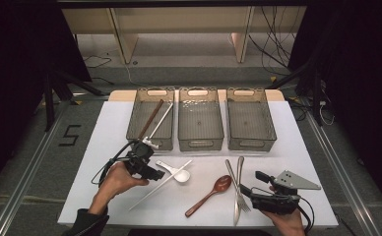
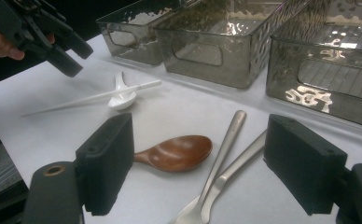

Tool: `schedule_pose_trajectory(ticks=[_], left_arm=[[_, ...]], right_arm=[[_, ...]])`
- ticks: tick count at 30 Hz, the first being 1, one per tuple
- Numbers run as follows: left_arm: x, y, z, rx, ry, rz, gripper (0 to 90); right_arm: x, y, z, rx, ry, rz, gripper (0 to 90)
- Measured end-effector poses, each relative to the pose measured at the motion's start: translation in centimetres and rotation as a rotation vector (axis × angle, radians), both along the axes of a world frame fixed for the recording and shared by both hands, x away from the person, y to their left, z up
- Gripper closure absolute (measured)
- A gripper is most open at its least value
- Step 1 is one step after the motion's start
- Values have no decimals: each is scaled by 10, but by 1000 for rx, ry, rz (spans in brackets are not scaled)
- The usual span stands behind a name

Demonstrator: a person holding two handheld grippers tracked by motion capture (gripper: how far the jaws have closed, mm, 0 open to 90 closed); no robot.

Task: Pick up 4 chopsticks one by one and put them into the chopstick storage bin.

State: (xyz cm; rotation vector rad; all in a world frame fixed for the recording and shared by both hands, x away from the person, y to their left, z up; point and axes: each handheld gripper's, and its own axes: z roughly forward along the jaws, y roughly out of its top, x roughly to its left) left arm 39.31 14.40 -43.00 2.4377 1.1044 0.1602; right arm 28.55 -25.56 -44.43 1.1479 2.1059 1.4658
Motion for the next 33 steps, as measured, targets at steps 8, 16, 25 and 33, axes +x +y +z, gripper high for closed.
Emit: schedule_pose_trajectory(ticks=[8, 16, 25, 33], left_arm=[[-7, -10, -10, 31, 50, -60, 363], [-10, -13, -16, 35, 88, -83, 495], [-12, -16, -22, 56, 100, -104, 637], [-13, -20, -29, 93, 112, -116, 698]], right_arm=[[0, 1, 0, -3, -1, 4, 252], [0, 0, 0, -2, -1, 2, 252], [0, 0, 0, -3, -2, 3, 252], [0, 0, 0, -3, -3, 4, 252]])
